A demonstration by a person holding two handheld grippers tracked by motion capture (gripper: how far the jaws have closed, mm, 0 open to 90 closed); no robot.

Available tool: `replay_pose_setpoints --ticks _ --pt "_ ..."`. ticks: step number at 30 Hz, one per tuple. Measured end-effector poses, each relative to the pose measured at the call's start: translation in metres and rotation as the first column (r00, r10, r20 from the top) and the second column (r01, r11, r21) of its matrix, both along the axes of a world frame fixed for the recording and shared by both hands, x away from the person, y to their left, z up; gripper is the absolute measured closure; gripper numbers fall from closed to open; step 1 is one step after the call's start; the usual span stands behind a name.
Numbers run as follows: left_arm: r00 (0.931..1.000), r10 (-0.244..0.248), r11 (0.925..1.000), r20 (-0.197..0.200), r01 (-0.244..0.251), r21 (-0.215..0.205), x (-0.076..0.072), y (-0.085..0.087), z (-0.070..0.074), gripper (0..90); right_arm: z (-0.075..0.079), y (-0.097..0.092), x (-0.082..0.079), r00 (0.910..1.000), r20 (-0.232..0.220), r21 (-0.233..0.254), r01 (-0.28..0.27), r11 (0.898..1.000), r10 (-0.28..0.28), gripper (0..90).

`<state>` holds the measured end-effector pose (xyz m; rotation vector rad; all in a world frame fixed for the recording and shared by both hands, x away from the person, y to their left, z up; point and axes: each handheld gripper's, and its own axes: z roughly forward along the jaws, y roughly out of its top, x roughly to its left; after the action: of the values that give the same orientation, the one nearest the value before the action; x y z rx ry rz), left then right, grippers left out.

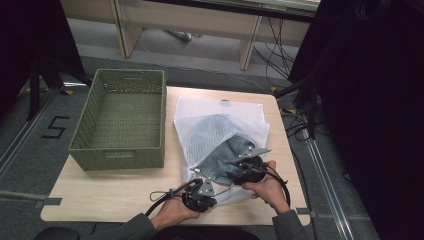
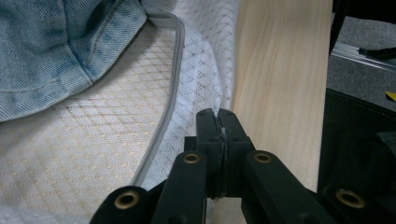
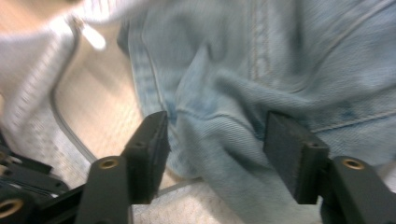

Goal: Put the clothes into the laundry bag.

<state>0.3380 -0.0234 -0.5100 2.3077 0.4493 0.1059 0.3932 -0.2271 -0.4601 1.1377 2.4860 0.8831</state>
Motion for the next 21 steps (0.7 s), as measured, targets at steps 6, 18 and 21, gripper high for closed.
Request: replay_pose_setpoints --ticks 6,18,21 --pt "0.9997 0.012 0.9999 -0.021 -0.012 -0.007 0.001 0.000 -0.001 88.5 -0.025 0.018 0.019 0.9995 0.031 -0.171 -0.005 0.985 0.010 61.6" --pt "0.9987 0.023 0.9997 -0.045 -0.023 0.001 0.002 -0.001 0.000 88.5 -0.018 0.025 0.071 0.9804 0.133 -0.110 0.160 0.981 -0.145 75.7" --pt "0.9983 0.023 0.9997 -0.054 -0.024 -0.008 0.002 -0.001 0.000 88.4 -0.030 0.021 0.073 0.9887 0.083 -0.087 0.132 0.987 -0.125 69.7"
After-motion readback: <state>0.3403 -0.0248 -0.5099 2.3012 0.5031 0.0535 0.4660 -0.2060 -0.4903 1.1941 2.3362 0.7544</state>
